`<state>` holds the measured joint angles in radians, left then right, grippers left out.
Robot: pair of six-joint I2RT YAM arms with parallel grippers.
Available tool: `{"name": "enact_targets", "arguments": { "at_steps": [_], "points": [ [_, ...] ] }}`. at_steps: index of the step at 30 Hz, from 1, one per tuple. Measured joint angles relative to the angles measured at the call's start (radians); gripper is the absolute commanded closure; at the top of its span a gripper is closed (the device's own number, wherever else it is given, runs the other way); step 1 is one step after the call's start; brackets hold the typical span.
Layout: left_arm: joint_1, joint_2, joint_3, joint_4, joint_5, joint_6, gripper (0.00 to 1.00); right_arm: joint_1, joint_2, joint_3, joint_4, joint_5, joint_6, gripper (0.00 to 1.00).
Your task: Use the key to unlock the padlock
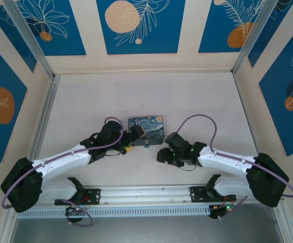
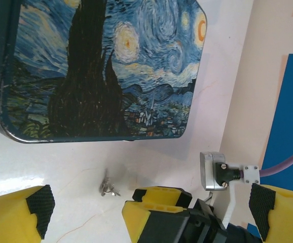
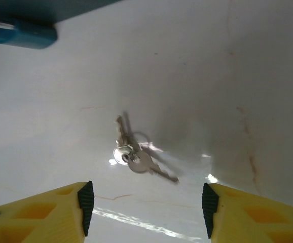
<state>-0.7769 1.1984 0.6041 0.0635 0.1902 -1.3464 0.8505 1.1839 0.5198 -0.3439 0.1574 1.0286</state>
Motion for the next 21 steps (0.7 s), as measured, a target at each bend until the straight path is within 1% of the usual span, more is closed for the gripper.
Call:
{"name": "enact_targets", "arguments": {
  "at_steps": [6,11,14,21],
  "points": [
    [0.0,0.006,0.0,-0.005,-0.005,0.025,0.0,0.0,-0.021,-0.003,-0.005,0.038,-0.001,0.4],
    [-0.001,0.006,0.0,-0.028,-0.013,0.047,0.0,0.0,-0.008,0.0,-0.011,0.049,-0.032,0.41],
    [-0.001,0.006,0.0,-0.042,-0.016,0.056,0.0,0.001,0.047,0.029,-0.014,0.048,-0.086,0.42],
    [-0.001,0.006,0.0,-0.057,-0.019,0.066,0.0,0.026,0.216,0.175,-0.044,0.053,-0.226,0.43]
  ]
}}
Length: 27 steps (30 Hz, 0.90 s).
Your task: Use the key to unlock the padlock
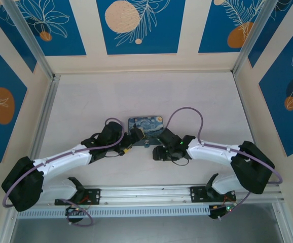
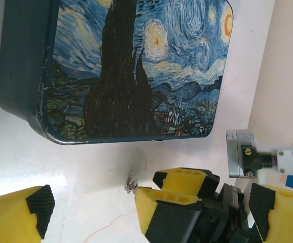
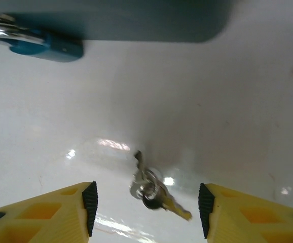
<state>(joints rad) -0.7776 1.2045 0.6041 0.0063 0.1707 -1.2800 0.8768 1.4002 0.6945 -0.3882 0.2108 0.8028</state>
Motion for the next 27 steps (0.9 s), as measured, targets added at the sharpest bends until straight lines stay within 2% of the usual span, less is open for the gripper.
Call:
{"name": "enact_targets", "arguments": {
  "at_steps": [10,27],
  "points": [
    [0.0,-0.025,0.003,-0.037,-0.018,0.008,0.0,0.071,0.128,0.082,-0.048,0.072,-0.076,0.51],
    [0.0,-0.035,0.016,-0.046,-0.023,0.008,0.0,0.131,0.077,0.029,-0.083,0.134,-0.036,0.6]
  ]
}}
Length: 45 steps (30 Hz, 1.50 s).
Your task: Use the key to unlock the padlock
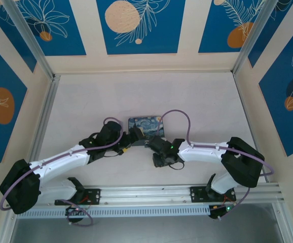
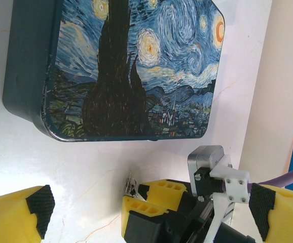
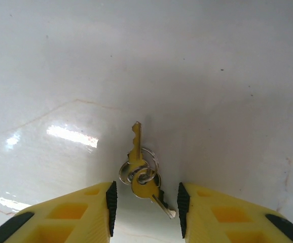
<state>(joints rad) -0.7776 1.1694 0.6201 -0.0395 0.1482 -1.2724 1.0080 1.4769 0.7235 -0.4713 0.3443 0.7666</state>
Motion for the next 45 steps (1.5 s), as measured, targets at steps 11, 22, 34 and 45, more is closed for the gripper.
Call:
{"name": "enact_targets", "arguments": {
  "at_steps": [11,22,34,45],
  "points": [
    [0.0,0.0,0.0,0.0,0.0,0.0,0.0,0.004,0.034,0.027,-0.027,0.028,0.002,0.66],
    [0.0,0.0,0.0,0.0,0.0,0.004,0.0,0.006,0.052,0.049,-0.037,0.041,-0.01,0.97],
    [0.0,-0.001,0.0,0.0,0.013,0.05,0.0,-0.005,-0.087,0.002,-0.046,-0.027,0.007,1.0],
    [-0.001,-0.039,-0.038,0.021,0.069,0.07,0.0,-0.095,-0.505,-0.156,-0.002,-0.174,0.193,1.0]
  ]
}}
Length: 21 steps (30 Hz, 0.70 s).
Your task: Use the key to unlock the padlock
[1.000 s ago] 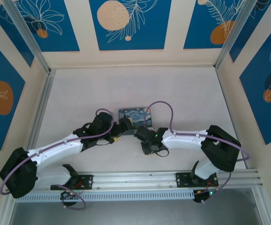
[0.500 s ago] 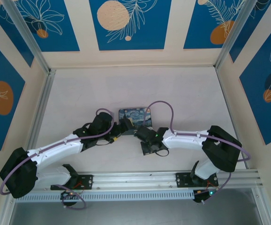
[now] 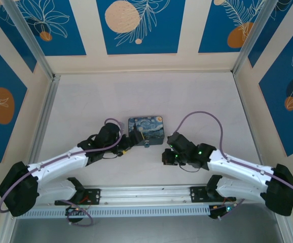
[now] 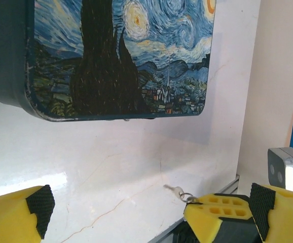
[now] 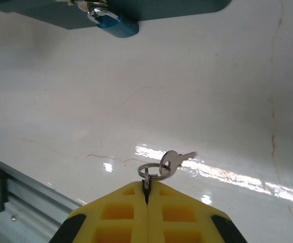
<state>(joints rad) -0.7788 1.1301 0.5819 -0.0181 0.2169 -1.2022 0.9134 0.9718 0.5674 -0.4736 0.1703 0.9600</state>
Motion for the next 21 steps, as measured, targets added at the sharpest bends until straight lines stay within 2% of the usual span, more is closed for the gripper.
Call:
{"name": "enact_targets", "arguments": {
  "at_steps": [5,11,21],
  "points": [
    [-0.009,-0.036,-0.002,0.003,0.013,-0.027,0.0,-0.057,-0.109,-0.043,0.013,-0.052,0.06,1.0],
    [-0.053,-0.036,-0.001,0.033,0.015,-0.108,0.04,-0.104,-0.144,-0.042,0.016,-0.093,0.066,1.0],
    [-0.17,0.14,0.046,0.174,-0.018,-0.341,0.12,-0.124,-0.128,0.04,0.017,-0.137,0.065,1.0]
  ]
}}
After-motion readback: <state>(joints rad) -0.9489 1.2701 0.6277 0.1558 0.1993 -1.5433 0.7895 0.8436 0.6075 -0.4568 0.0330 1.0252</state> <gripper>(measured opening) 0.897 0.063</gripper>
